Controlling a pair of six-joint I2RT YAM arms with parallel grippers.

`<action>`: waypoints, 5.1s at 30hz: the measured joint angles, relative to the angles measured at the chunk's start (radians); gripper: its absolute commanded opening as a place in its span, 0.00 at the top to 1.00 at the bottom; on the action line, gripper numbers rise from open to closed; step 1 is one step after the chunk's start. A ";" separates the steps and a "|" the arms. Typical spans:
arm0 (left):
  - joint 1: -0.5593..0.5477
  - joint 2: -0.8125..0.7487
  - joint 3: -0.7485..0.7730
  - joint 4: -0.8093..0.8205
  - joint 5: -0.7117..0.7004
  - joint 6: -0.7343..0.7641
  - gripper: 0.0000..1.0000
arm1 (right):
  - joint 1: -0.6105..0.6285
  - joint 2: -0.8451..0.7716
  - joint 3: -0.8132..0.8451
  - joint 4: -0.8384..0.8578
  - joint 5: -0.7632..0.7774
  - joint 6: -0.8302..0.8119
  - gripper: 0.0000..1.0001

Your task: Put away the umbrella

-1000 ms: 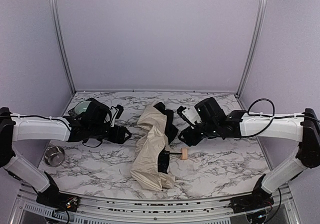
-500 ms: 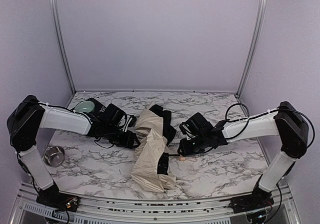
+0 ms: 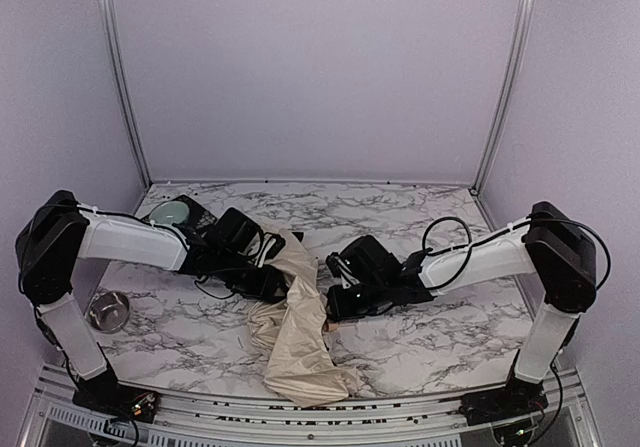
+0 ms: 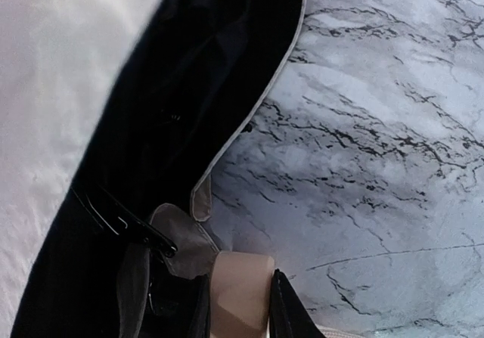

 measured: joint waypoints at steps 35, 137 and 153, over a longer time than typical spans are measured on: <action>0.128 -0.295 0.089 -0.139 -0.356 0.241 0.35 | -0.161 -0.184 -0.048 0.019 -0.278 -0.731 0.32; 0.103 -0.095 -0.133 -0.088 -0.791 0.160 0.01 | 0.323 0.105 0.589 -0.503 -0.111 -0.698 0.31; 0.116 -0.354 -0.187 -0.129 -0.686 0.019 0.01 | -0.069 0.225 0.911 -0.444 0.187 -0.729 0.00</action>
